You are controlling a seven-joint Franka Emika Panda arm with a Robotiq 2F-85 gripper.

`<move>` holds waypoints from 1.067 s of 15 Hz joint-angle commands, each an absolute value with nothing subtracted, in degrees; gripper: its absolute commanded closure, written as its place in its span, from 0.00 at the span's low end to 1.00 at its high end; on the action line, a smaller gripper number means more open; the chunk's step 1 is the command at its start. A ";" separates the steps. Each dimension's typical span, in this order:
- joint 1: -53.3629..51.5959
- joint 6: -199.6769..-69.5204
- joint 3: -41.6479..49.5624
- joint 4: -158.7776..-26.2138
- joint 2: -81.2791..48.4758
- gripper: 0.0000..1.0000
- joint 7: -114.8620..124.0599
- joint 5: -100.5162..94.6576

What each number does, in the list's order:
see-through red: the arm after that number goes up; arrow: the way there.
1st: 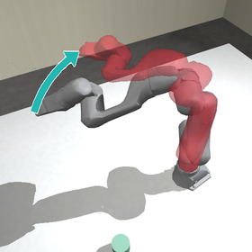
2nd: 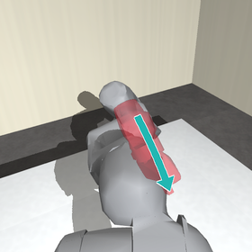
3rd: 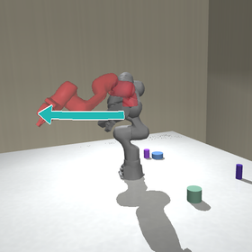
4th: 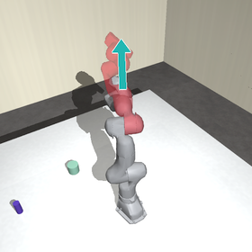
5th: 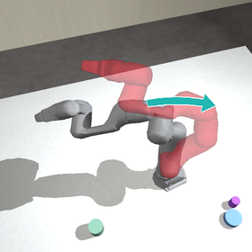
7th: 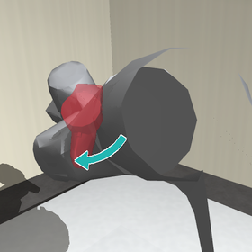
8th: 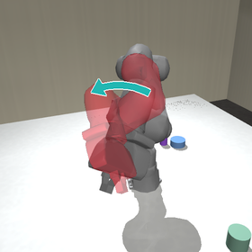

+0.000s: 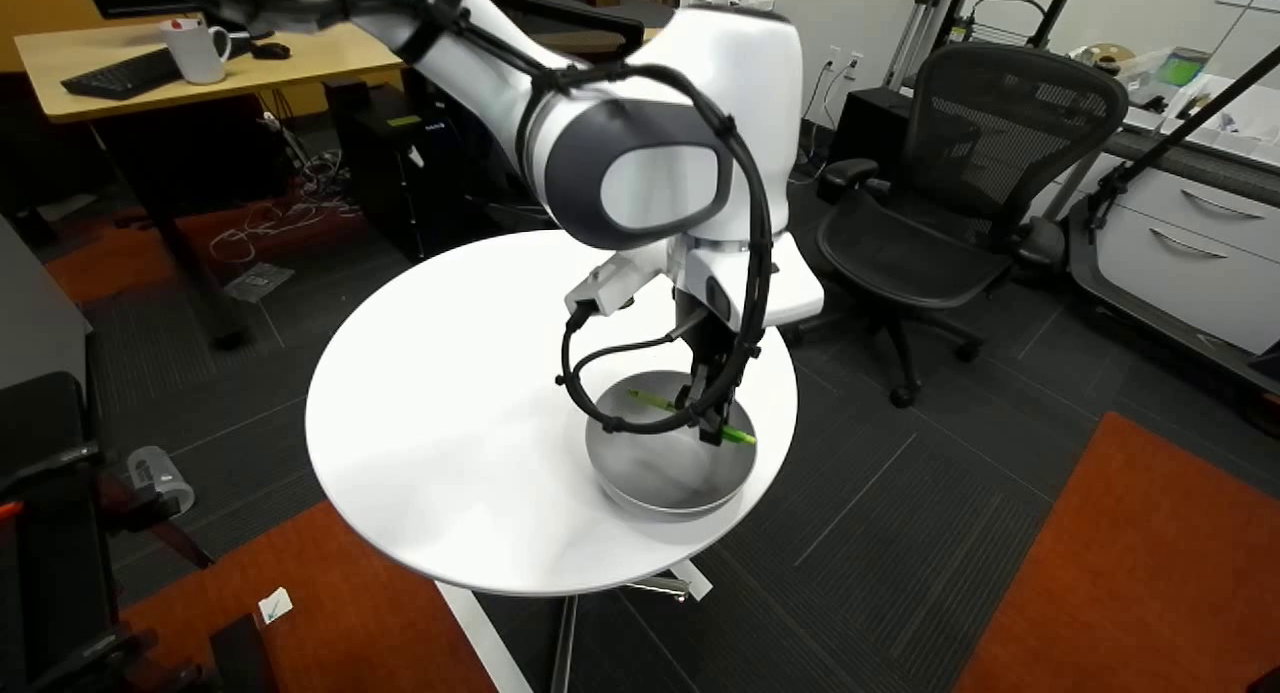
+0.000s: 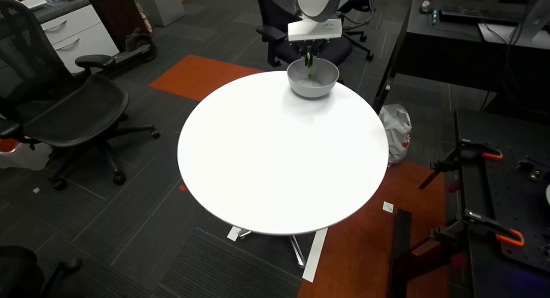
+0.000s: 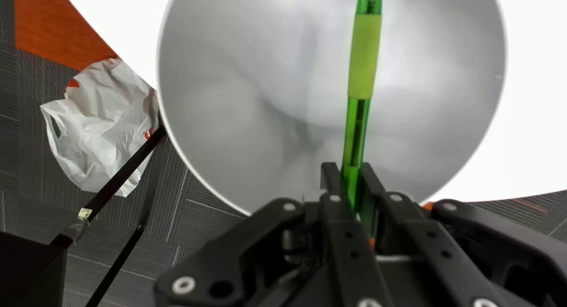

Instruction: Remove the marker from the bowl.

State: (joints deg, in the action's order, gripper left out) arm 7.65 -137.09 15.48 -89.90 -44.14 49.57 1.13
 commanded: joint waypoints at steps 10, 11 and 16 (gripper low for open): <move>-1.76 -140.14 14.71 -119.76 -15.62 0.97 53.55 -2.23; -2.54 -140.03 14.59 -121.84 -14.11 0.97 54.95 -3.24; -3.62 -141.84 13.33 -130.45 -11.19 0.97 63.71 -9.38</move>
State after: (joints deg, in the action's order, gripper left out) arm -3.73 -138.76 13.94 -124.44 -14.09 58.66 -6.08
